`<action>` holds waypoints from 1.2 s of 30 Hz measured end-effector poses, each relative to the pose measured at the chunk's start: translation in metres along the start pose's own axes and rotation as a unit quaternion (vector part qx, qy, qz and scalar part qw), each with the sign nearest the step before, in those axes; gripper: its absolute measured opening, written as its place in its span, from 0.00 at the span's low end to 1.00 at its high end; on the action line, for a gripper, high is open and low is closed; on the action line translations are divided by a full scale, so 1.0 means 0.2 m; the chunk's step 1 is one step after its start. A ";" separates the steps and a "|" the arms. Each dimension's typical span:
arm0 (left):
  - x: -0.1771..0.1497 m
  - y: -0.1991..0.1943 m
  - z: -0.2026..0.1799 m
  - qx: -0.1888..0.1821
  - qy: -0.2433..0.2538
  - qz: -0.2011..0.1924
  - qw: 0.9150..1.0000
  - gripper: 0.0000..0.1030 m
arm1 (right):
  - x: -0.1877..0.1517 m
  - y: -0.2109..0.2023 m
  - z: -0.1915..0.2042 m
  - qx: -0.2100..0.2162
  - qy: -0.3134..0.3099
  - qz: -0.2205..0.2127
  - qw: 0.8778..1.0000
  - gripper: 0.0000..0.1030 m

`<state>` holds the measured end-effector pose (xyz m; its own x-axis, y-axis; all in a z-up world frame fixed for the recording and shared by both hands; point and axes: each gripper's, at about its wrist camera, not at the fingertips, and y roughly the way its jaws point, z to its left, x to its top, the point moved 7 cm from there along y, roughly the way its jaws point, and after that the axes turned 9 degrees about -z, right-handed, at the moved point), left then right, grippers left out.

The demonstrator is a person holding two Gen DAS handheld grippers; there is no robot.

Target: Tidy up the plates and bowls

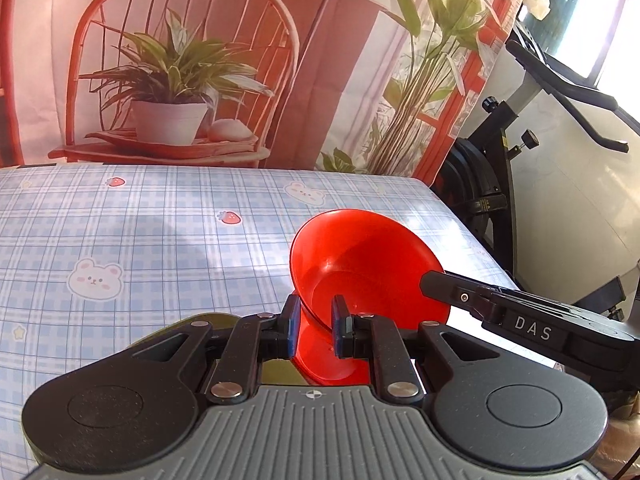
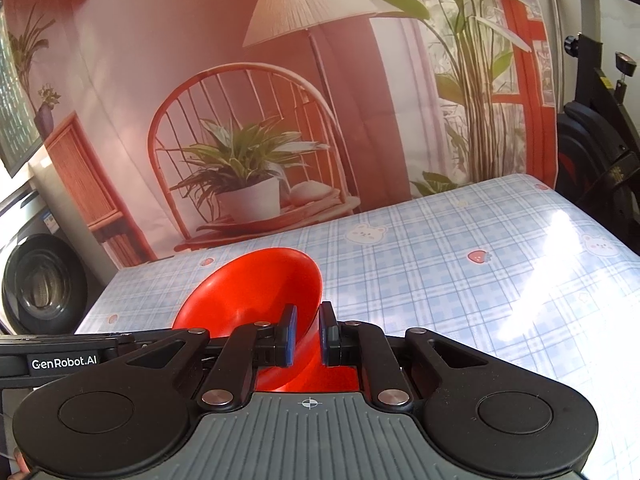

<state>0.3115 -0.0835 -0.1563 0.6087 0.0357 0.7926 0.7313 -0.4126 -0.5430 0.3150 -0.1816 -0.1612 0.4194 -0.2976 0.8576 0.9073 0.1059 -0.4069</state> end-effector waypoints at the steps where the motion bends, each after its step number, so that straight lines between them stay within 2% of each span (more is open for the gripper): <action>1: -0.01 0.01 0.00 0.001 0.002 0.002 1.000 0.16 | -0.02 0.00 -0.01 -0.003 -0.005 0.001 1.000 0.11; 15: -0.12 0.16 0.01 0.005 0.013 0.042 0.999 0.16 | -0.18 0.08 -0.11 -0.014 0.008 0.024 1.000 0.12; 22: -0.16 0.19 0.01 0.009 0.020 0.057 0.998 0.16 | -0.24 0.09 -0.10 -0.025 -0.008 0.030 0.999 0.13; 24: -0.16 0.19 0.01 0.008 0.021 0.058 0.998 0.20 | -0.25 0.09 -0.10 -0.029 -0.011 0.030 0.999 0.14; 28: -0.13 0.16 0.00 0.007 0.024 0.043 0.999 0.35 | -0.25 0.07 -0.10 -0.029 -0.007 0.024 0.999 0.17; 36: -0.09 0.15 0.04 0.009 0.007 0.028 1.000 0.35 | -0.24 0.04 -0.09 -0.044 -0.006 0.009 0.999 0.18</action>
<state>0.3250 -0.0887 -0.1883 0.6452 0.0003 0.7640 0.7014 -0.3966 -0.5922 0.3020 -0.1840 -0.2125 0.4371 -0.2841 0.8534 0.8933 0.0272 -0.4485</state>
